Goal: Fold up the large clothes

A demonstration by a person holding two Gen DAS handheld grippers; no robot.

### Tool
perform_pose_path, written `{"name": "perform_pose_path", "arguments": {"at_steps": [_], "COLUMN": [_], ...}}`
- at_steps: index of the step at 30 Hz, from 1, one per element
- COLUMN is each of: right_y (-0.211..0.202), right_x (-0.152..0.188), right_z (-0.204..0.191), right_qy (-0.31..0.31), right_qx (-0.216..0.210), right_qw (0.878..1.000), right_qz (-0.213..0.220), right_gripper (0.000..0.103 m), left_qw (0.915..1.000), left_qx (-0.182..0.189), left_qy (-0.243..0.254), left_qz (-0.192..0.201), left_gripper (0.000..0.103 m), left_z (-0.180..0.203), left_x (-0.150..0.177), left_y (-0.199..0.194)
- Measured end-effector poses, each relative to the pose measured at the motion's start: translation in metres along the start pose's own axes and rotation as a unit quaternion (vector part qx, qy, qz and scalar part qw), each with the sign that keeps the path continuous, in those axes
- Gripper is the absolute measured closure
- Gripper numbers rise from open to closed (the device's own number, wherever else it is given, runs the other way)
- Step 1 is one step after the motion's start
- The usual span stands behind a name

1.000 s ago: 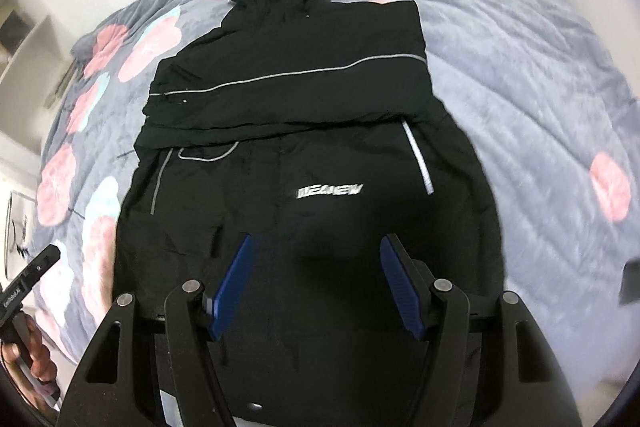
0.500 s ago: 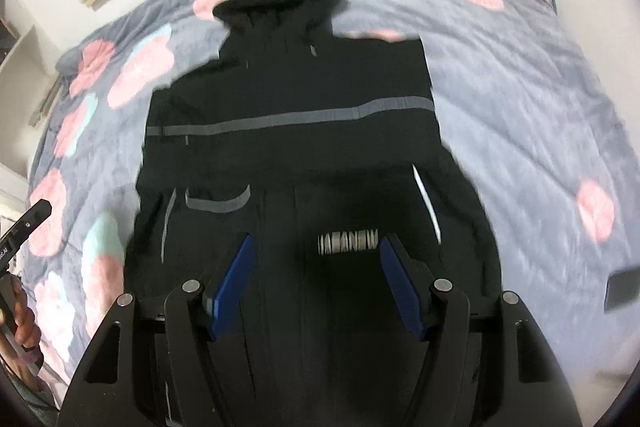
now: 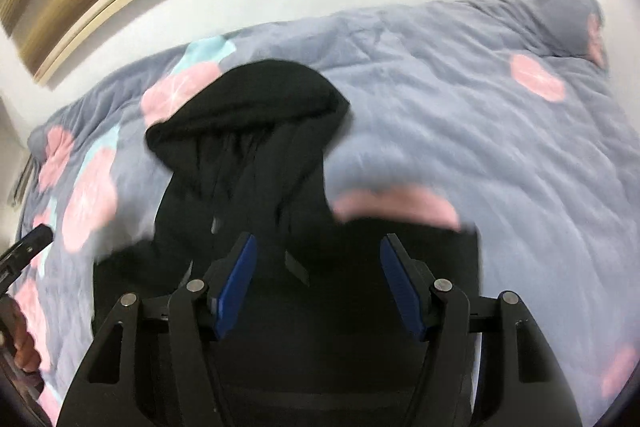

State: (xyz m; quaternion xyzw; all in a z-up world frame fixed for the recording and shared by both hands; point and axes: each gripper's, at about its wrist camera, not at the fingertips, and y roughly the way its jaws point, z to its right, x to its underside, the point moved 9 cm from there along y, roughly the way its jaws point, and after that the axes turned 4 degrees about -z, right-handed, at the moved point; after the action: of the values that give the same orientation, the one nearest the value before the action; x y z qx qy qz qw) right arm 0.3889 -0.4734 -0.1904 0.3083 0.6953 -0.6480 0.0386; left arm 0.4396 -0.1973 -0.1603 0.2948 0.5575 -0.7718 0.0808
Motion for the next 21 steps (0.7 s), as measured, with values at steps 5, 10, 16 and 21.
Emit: {"name": "perform_pose_path", "arguments": {"at_steps": [5, 10, 16, 21], "right_y": [0.056, 0.109, 0.141, 0.135], "right_x": [-0.053, -0.076, -0.086, -0.086], "right_z": [0.005, 0.005, 0.021, 0.038], "right_qy": [-0.01, -0.012, 0.014, 0.017], "right_qx": [-0.005, -0.013, -0.012, -0.037], "right_qw": [1.0, 1.0, 0.999, 0.999], "right_qz": [0.001, -0.024, -0.034, 0.002], "right_gripper": [0.035, 0.035, 0.089, 0.093], "left_qw": [0.9997, 0.9978, 0.9961, 0.9929], "left_qx": [0.002, 0.016, 0.003, 0.074], "left_qy": [-0.013, -0.031, -0.03, -0.085], "left_qz": [-0.019, -0.057, -0.083, -0.038], "left_gripper": [0.043, 0.043, 0.089, 0.094], "left_z": [0.001, 0.004, 0.001, -0.015], "left_x": [-0.053, -0.07, -0.077, -0.084], "left_y": [0.089, 0.16, 0.208, 0.178]}}
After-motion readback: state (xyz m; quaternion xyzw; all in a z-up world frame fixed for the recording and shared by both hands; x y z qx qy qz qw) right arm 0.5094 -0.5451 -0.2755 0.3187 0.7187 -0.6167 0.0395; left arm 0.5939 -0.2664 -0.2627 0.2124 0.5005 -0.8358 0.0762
